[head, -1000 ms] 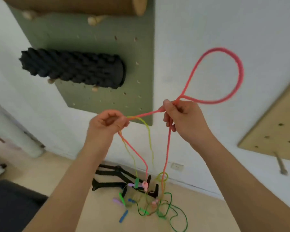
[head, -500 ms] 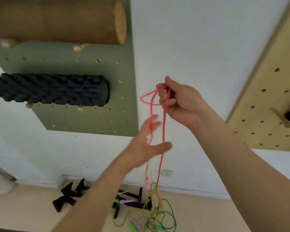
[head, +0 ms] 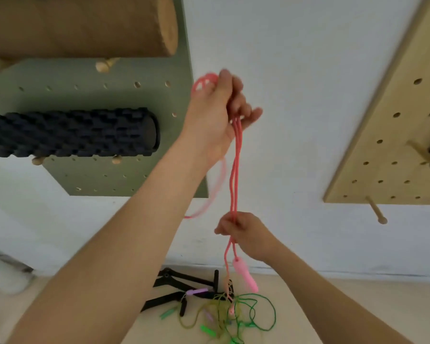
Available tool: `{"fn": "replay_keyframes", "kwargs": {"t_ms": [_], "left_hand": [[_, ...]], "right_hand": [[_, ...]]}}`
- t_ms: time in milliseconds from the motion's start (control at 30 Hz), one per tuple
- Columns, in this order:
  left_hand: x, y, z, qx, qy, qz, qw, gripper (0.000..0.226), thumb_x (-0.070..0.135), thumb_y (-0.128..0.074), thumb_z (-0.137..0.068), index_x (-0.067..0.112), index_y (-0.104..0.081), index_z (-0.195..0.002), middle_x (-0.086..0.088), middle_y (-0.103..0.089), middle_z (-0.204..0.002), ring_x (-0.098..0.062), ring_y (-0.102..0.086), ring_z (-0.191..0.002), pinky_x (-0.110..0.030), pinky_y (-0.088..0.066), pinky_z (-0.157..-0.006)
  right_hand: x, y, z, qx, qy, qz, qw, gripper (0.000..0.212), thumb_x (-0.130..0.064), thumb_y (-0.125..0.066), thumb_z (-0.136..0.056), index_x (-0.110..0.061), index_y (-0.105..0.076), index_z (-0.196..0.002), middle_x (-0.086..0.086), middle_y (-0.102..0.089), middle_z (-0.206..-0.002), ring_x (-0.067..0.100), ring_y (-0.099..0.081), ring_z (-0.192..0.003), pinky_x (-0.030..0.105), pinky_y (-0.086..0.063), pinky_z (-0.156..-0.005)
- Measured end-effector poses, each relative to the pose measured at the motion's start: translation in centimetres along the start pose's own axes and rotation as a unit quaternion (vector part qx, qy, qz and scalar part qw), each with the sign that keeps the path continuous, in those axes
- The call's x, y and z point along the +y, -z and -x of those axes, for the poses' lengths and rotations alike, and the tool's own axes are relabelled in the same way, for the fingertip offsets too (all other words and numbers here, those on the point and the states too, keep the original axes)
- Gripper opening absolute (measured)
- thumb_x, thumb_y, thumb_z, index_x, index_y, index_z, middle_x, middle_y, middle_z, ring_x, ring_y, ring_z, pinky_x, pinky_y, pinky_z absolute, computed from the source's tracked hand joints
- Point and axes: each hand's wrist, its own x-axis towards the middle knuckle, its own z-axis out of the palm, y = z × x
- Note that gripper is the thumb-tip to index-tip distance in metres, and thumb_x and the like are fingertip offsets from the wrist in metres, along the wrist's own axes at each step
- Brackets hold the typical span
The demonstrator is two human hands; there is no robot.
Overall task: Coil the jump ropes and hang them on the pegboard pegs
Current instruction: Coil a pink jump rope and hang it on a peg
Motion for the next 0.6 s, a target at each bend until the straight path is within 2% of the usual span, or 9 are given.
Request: {"fn": "replay_keyframes", "kwargs": {"t_ms": [67,133,200,267,300,367,467,533,600], "left_hand": [[1.9,0.2,-0.7,-0.004,-0.045,-0.058,0.997,0.035,0.033,-0.037,-0.103,0.009,-0.059,-0.091,-0.004,-0.053,-0.065,-0.017,-0.061,-0.065,-0.040,-0.057,-0.081],[1.5,1.5,-1.2,-0.006,-0.055,-0.162,0.985,0.034,0.042,-0.043,-0.099,0.015,-0.060,-0.111,-0.002,-0.068,-0.097,-0.015,-0.066,-0.096,-0.043,-0.050,-0.096],[-1.5,3.1,-0.1,-0.044,0.017,-0.166,0.985,0.046,0.042,-0.056,-0.088,0.016,-0.053,-0.126,-0.001,-0.065,-0.118,-0.015,-0.061,-0.111,-0.044,-0.042,-0.102],[-5.9,4.5,2.7,-0.123,0.107,-0.170,0.972,0.062,0.038,-0.066,-0.084,0.018,-0.044,-0.137,-0.009,-0.062,-0.125,-0.025,-0.061,-0.112,-0.049,-0.044,-0.101],[-7.7,4.9,4.6,-0.152,0.129,-0.206,0.958,0.055,0.032,-0.067,-0.087,0.019,-0.044,-0.135,-0.012,-0.065,-0.119,-0.029,-0.064,-0.105,-0.051,-0.047,-0.098],[-10.4,5.8,7.7,-0.165,0.155,-0.223,0.948,0.032,0.020,-0.060,-0.093,0.018,-0.050,-0.123,-0.010,-0.071,-0.088,-0.027,-0.067,-0.078,-0.046,-0.055,-0.082],[-12.0,8.2,9.6,-0.148,0.151,-0.241,0.947,0.006,0.021,-0.057,-0.093,0.016,-0.058,-0.096,0.003,-0.051,-0.060,-0.014,-0.046,-0.056,-0.026,-0.044,-0.057],[-11.4,9.3,9.8,-0.101,0.158,-0.235,0.954,0.014,0.032,-0.059,-0.088,0.018,-0.058,-0.087,0.007,-0.044,-0.059,-0.009,-0.038,-0.053,-0.018,-0.035,-0.051],[-10.0,10.0,9.5,-0.068,0.131,-0.236,0.960,0.024,0.038,-0.061,-0.085,0.016,-0.060,-0.091,0.010,-0.043,-0.058,-0.006,-0.034,-0.051,-0.016,-0.030,-0.048]], "right_hand": [[-1.0,0.8,0.1,0.046,-0.029,-0.071,0.996,0.026,-0.013,-0.045,-0.100,-0.016,-0.060,-0.080,0.007,-0.072,-0.088,0.025,-0.071,-0.079,0.043,-0.058,-0.081],[-3.6,2.6,0.4,0.085,-0.001,-0.129,0.988,0.025,-0.014,-0.042,-0.102,-0.010,-0.059,-0.083,0.013,-0.072,-0.088,0.027,-0.071,-0.068,0.040,-0.060,-0.067],[-7.0,5.0,0.5,0.117,0.044,-0.214,0.969,0.027,-0.015,-0.041,-0.103,-0.006,-0.058,-0.084,0.017,-0.072,-0.086,0.028,-0.070,-0.063,0.036,-0.060,-0.058],[-10.1,7.3,0.5,0.117,0.081,-0.278,0.950,0.026,-0.017,-0.040,-0.103,-0.005,-0.057,-0.087,0.017,-0.071,-0.079,0.026,-0.069,-0.058,0.032,-0.058,-0.052],[-11.2,8.1,0.5,0.110,0.085,-0.288,0.948,0.026,-0.017,-0.039,-0.104,-0.004,-0.055,-0.089,0.016,-0.071,-0.074,0.025,-0.069,-0.056,0.031,-0.058,-0.051],[-12.9,9.3,0.1,0.104,0.086,-0.272,0.953,0.026,-0.018,-0.037,-0.105,-0.003,-0.052,-0.090,0.014,-0.071,-0.068,0.025,-0.069,-0.055,0.031,-0.057,-0.050],[-14.2,11.1,-0.9,0.173,0.094,-0.260,0.945,0.029,-0.016,-0.035,-0.104,-0.003,-0.051,-0.085,0.016,-0.067,-0.064,0.022,-0.065,-0.046,0.027,-0.053,-0.044],[-13.7,12.4,-2.2,0.233,0.078,-0.235,0.940,0.031,-0.016,-0.035,-0.103,-0.002,-0.053,-0.081,0.017,-0.064,-0.064,0.020,-0.060,-0.039,0.024,-0.050,-0.040],[-11.6,13.4,-3.7,0.285,0.041,-0.127,0.949,0.036,-0.020,-0.034,-0.103,-0.004,-0.055,-0.079,0.013,-0.063,-0.061,0.014,-0.055,-0.033,0.018,-0.042,-0.036]]}}
